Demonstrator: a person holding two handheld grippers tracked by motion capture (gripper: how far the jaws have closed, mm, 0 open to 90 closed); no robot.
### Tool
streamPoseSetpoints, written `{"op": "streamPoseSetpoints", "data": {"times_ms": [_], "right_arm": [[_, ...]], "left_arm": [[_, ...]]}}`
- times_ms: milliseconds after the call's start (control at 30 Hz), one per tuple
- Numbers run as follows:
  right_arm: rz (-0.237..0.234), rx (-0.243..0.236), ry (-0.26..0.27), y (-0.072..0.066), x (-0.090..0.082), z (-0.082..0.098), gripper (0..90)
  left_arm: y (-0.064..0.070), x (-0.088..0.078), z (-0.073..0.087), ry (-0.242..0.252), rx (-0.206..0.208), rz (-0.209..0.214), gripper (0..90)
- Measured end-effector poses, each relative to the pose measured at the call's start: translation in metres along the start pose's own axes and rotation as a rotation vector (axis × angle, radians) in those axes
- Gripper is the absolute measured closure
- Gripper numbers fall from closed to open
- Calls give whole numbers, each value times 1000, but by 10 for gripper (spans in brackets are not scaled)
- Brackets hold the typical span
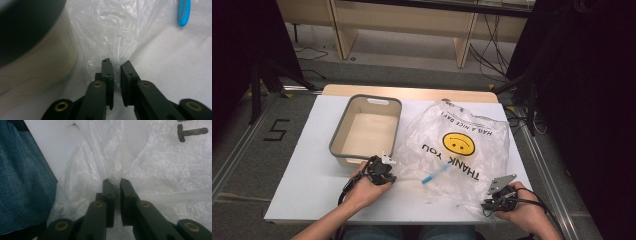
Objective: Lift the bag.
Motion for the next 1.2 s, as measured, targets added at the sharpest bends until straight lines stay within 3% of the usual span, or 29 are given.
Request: {"op": "streamPoseSetpoints", "data": {"times_ms": [200,300,400,633,767,833,967,1033,1133,1200], "right_arm": [[-14,27,27,2,-1,1,900],[-37,60,69,5,-2,2,900],[-30,85,105,7,-6,-2,900],[43,151,234,24,-24,-11,900],[88,205,303,35,-38,-13,900],[98,227,317,39,-41,-12,900],[118,233,291,43,-36,-8,900],[113,222,263,42,-29,-7,843],[102,217,257,36,-24,-9,604],[99,204,282,30,-28,-11,448]], "left_arm": [[3,-2,0,20,62,14,890],[7,-10,-5,78,86,16,891],[11,-22,-12,133,105,20,891],[22,-45,-20,215,115,53,891],[25,-61,-33,295,132,46,892],[26,-67,-38,325,139,40,891],[27,-60,-34,295,158,44,891],[30,-51,-29,261,166,58,891],[34,-41,-23,220,179,69,890],[36,-38,-20,200,187,76,890]]}}
Point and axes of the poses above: each handheld gripper's, and its own axes: x roughly forward along the jaws, z roughly out of its underside, y roughly to its right, the point moved 7 cm from there along x, roughly forward along the jaws
